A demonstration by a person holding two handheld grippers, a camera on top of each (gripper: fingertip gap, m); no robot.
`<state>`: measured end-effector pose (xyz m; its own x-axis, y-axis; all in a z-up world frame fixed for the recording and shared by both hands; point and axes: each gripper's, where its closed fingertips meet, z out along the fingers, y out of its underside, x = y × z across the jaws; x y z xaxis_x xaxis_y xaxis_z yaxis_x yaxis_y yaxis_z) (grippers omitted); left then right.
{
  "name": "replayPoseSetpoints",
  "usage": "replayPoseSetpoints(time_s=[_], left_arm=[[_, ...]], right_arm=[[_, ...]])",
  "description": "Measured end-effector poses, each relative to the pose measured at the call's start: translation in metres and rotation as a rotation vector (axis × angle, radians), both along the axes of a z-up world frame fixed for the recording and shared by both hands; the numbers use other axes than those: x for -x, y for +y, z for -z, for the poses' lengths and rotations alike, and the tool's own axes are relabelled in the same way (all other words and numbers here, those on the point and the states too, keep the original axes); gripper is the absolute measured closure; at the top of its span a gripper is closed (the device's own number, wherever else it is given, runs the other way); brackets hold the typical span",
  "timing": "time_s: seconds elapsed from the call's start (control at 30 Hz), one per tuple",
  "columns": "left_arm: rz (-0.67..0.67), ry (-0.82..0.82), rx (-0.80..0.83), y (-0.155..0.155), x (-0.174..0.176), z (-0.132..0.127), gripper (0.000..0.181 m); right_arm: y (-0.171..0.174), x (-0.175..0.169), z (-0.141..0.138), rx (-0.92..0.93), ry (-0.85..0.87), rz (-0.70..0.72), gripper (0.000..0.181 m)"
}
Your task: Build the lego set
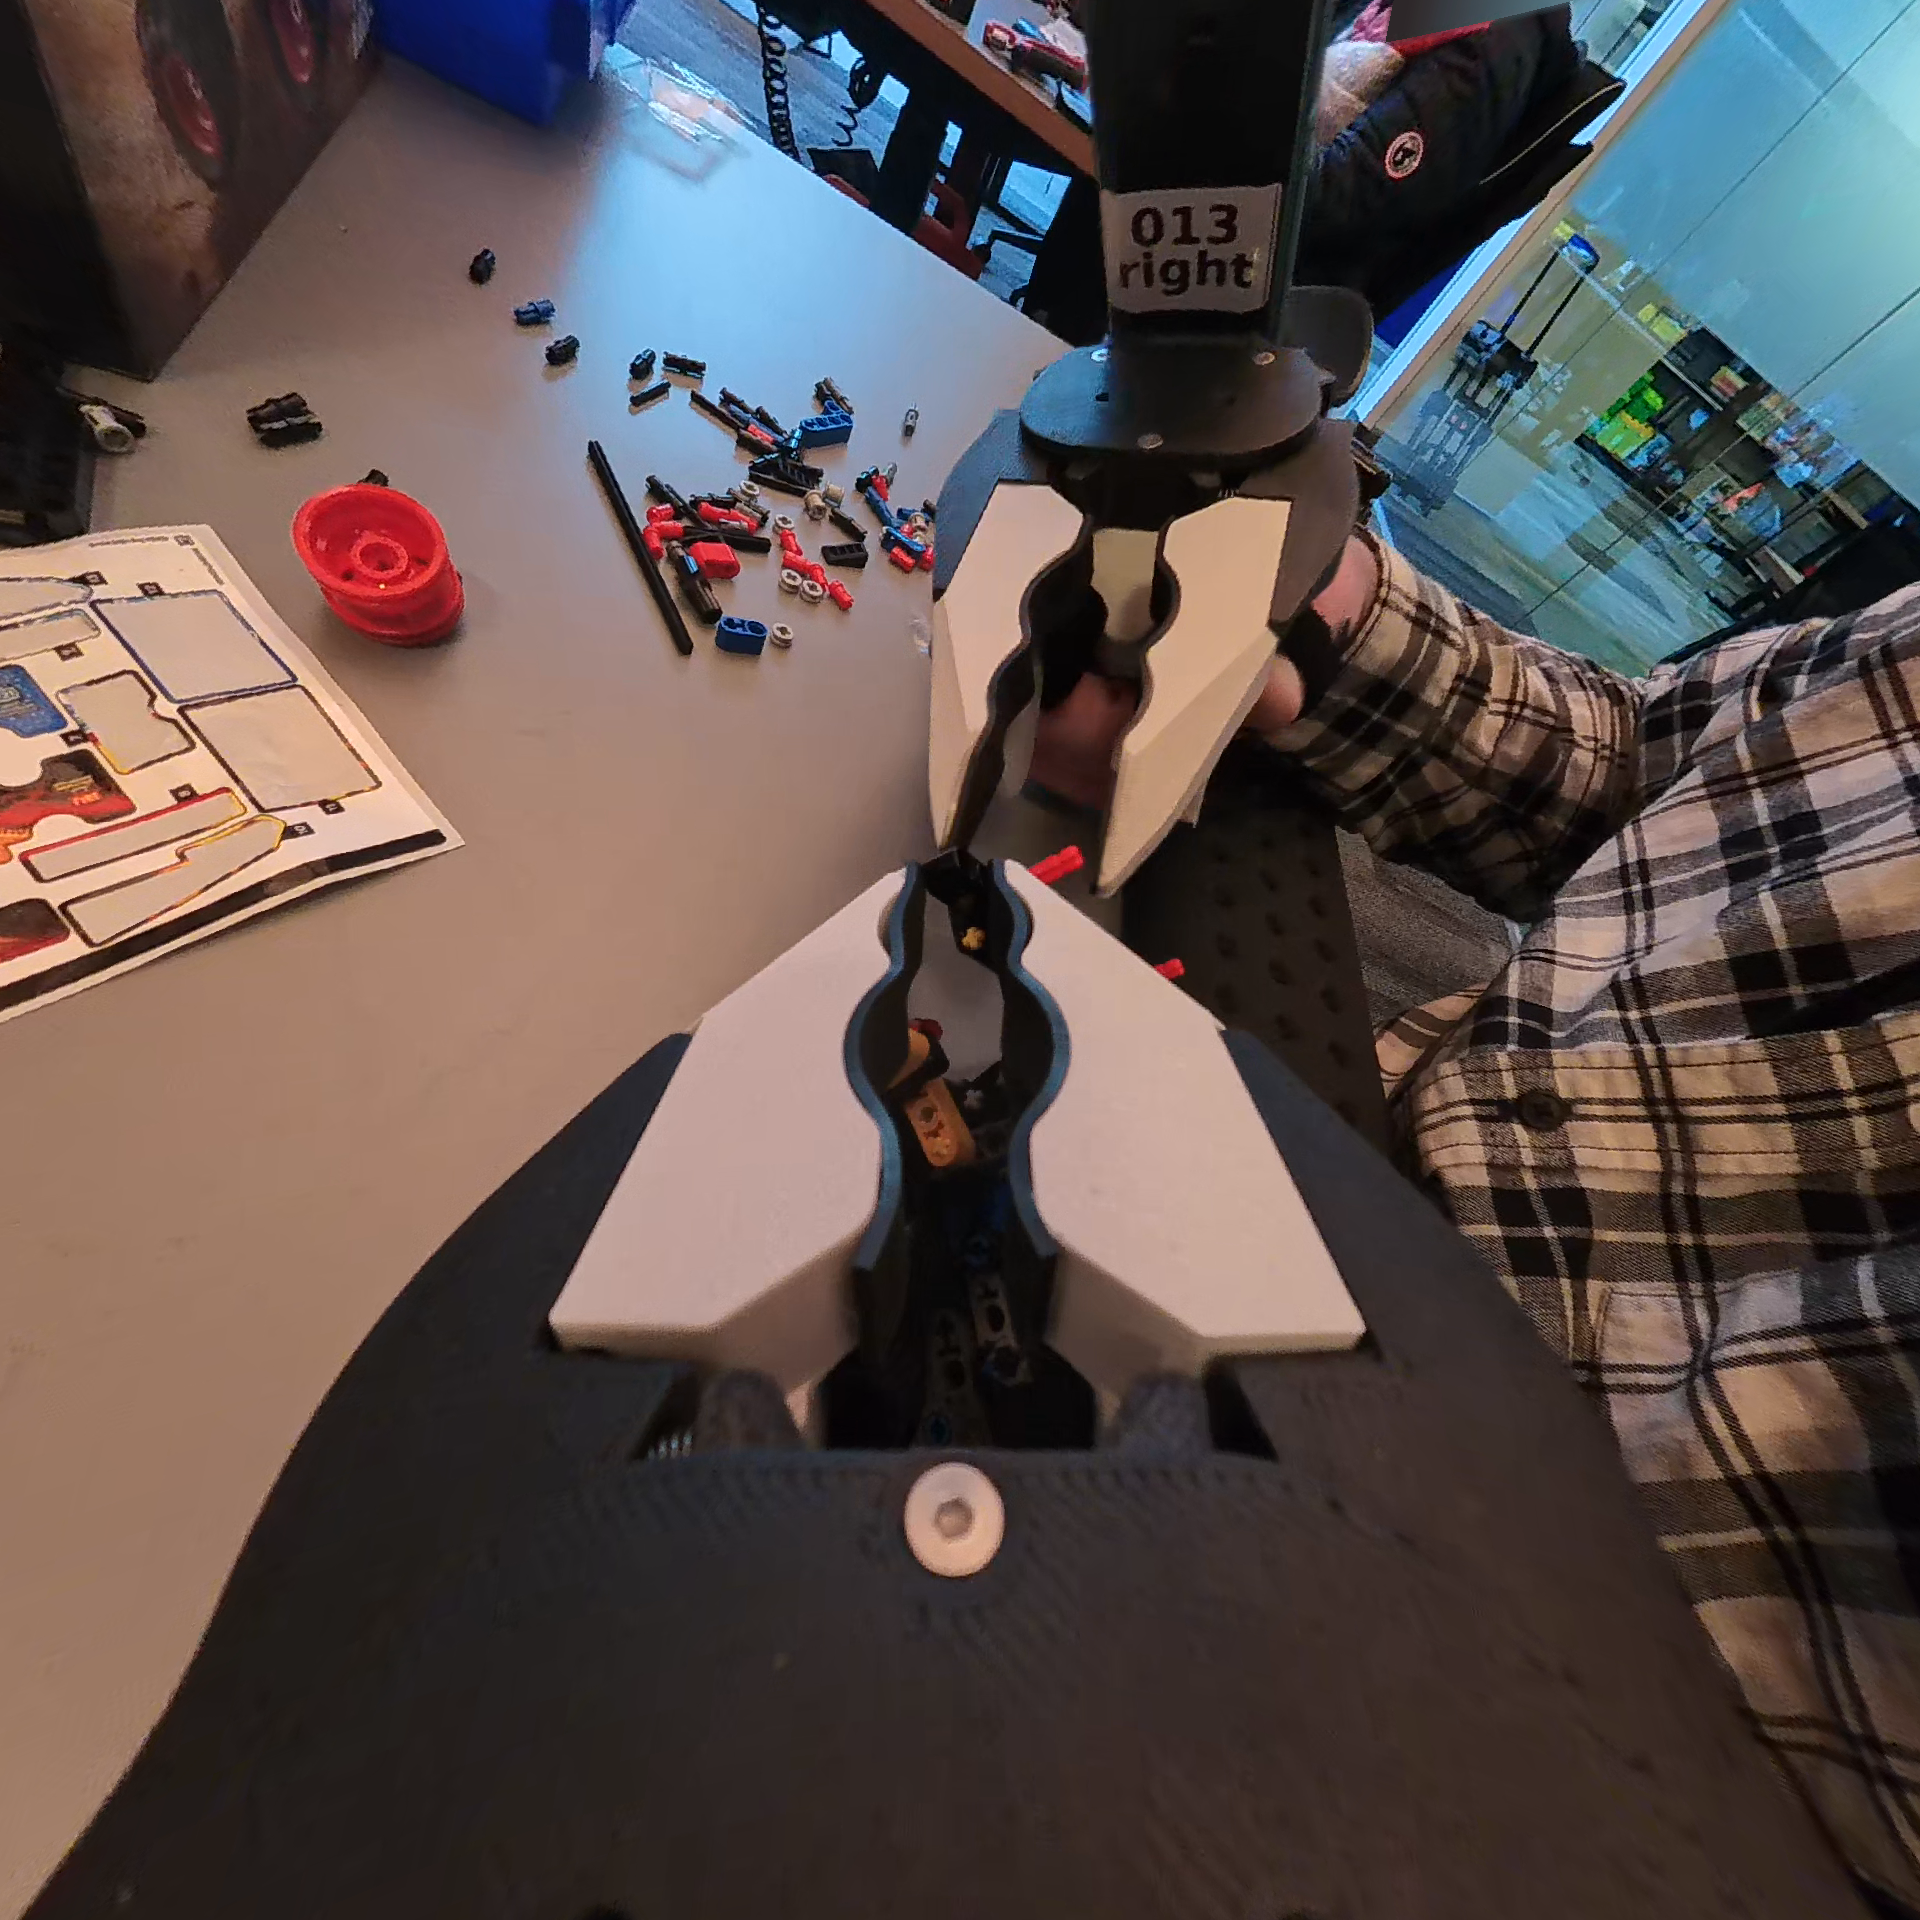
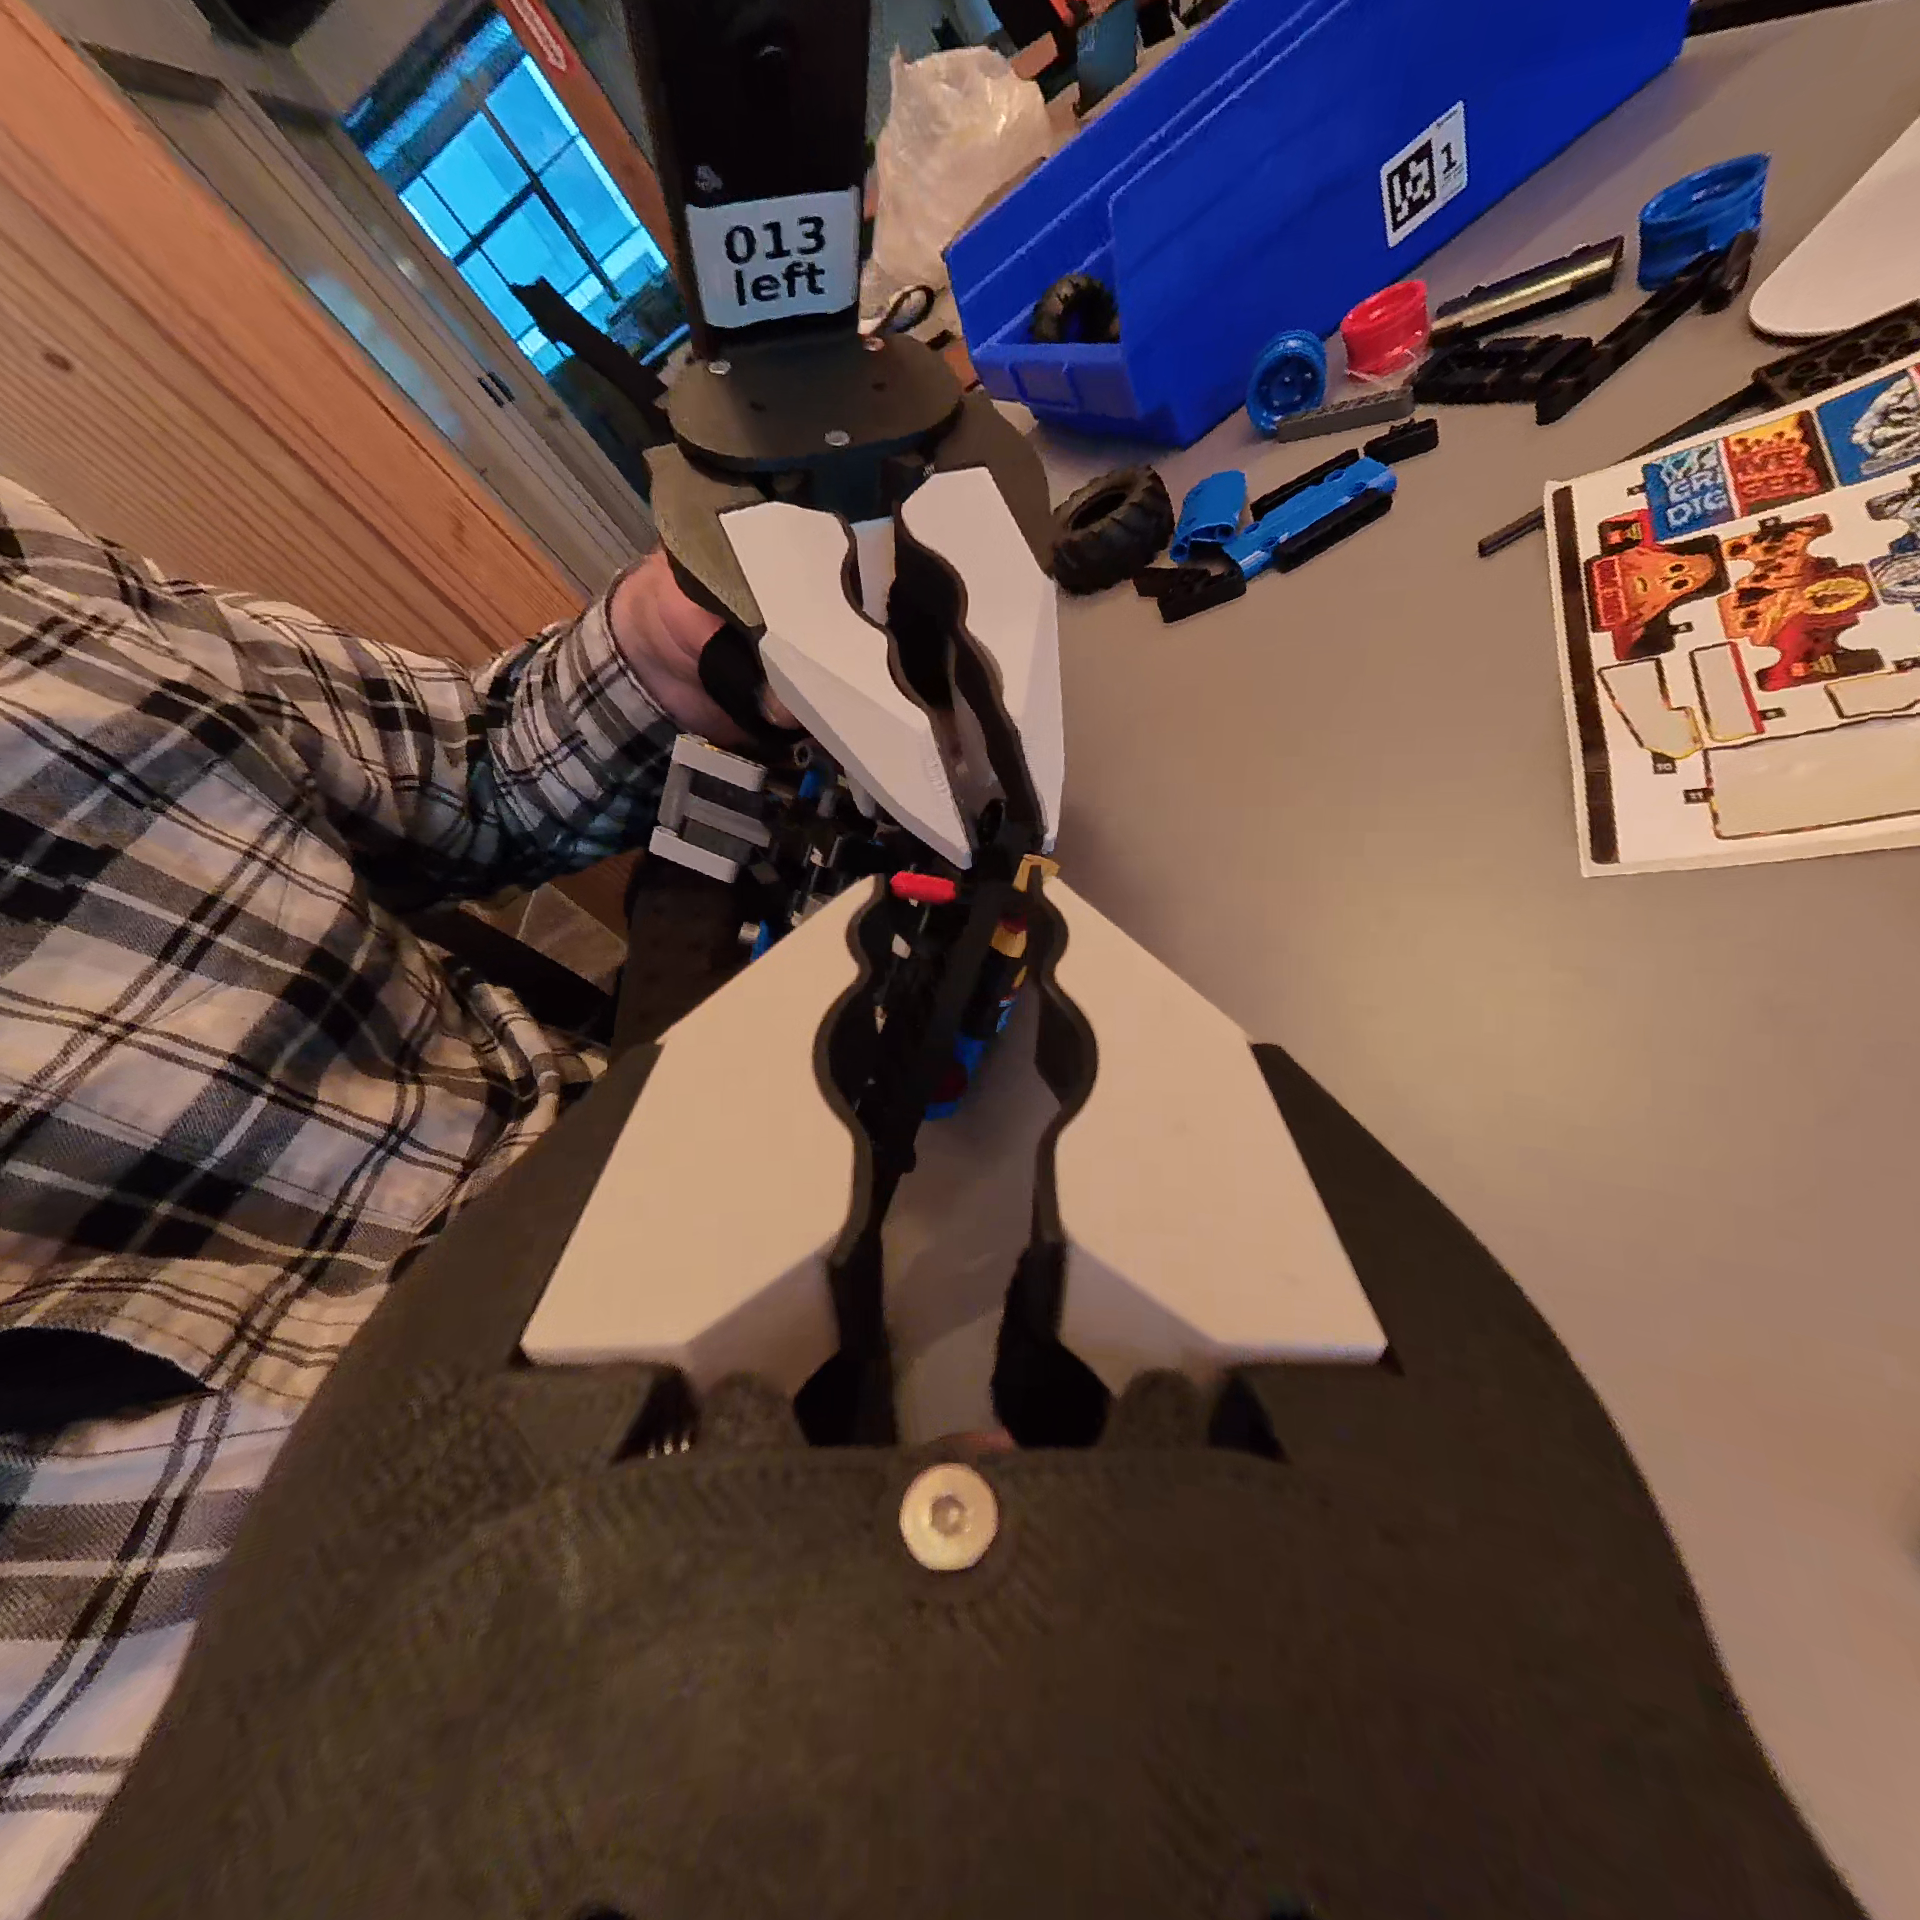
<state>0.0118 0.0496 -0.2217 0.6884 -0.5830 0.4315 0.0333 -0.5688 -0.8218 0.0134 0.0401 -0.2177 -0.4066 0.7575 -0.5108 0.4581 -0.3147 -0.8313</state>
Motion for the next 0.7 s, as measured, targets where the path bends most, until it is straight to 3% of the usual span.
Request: replayPoseSetpoints(time_s=[0.03, 0.4, 0.7], left_arm=[[-0.001, 0.003, -0.001, 0.0001, 0.0001, 0.0002, 0.172], [0.0, 0.02, -0.017, -0.0007, -0.0025, -0.0015, 0.172], [-0.001, 0.044, -0.037, -0.0019, -0.0039, -0.0029, 0.172]], right_arm=[[-0.0001, 0.0008, 0.0003, 0.002, -0.002, 0.001, 0.158], [-0.0034, 0.0002, 0.0007, 0.198, -0.06, -0.057, 0.153], [-0.0097, -0.0014, 0.0018, 0.221, -0.077, -0.102, 0.155]])
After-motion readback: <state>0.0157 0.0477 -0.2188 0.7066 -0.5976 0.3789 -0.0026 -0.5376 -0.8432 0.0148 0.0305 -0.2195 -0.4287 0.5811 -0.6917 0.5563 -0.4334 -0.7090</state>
